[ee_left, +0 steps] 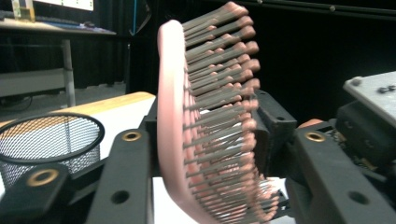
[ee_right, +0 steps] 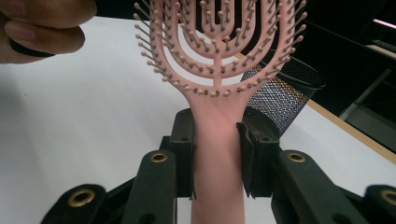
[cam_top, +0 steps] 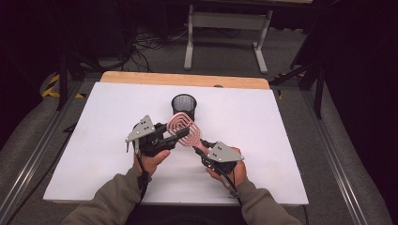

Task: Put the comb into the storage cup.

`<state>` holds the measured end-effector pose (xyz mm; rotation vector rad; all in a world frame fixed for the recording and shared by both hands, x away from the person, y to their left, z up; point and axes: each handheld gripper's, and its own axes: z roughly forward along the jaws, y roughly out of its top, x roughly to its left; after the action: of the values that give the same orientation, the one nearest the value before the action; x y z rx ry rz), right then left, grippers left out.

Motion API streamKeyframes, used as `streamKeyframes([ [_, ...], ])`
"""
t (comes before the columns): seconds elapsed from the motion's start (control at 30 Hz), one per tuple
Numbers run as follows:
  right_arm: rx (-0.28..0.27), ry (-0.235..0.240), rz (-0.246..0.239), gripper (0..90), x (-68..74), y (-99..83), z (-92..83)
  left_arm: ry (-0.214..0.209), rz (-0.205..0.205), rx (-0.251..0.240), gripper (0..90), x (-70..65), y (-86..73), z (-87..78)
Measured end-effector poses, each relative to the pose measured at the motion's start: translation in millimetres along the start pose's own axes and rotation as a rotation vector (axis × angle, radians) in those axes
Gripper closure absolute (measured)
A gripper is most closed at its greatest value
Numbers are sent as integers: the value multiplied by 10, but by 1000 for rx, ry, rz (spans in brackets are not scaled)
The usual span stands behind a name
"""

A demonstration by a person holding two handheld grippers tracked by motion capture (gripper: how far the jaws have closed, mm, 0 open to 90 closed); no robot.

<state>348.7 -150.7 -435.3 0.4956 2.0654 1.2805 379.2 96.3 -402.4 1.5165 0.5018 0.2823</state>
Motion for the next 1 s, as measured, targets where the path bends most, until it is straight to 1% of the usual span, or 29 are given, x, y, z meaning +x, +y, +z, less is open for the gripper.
streamKeyframes([
  [0.1,-6,14,18,695,14,-16,9,-17,21,-13,618,-47,10,-14],
  [0.17,-26,17,29,692,16,-27,2,-17,20,-26,626,-66,21,-29],
  [0.27,-40,22,33,679,26,-33,-5,-12,41,-29,629,-81,40,-48],
  [0.33,-40,29,35,639,29,-36,0,-10,45,-29,630,-75,47,-56],
  [0.47,-41,27,42,547,24,-48,1,2,51,-21,630,-49,59,-74],
  [0.57,-40,17,50,453,-1,-52,-16,11,64,-20,630,-28,73,-100],
  [0.67,-34,11,56,387,-36,-64,-44,19,72,-16,630,-4,92,-131],
  [0.73,-35,6,57,361,-57,-68,-59,29,78,-14,630,9,101,-148],
  [0.8,-47,-13,62,333,-82,-73,-87,40,81,-11,631,33,108,-164],
  [0.87,-57,-34,47,306,-98,-83,-112,45,80,-14,630,42,113,-170],
  [1.0,-58,-36,53,277,-127,-114,-133,51,96,-10,631,43,125,-187],
])
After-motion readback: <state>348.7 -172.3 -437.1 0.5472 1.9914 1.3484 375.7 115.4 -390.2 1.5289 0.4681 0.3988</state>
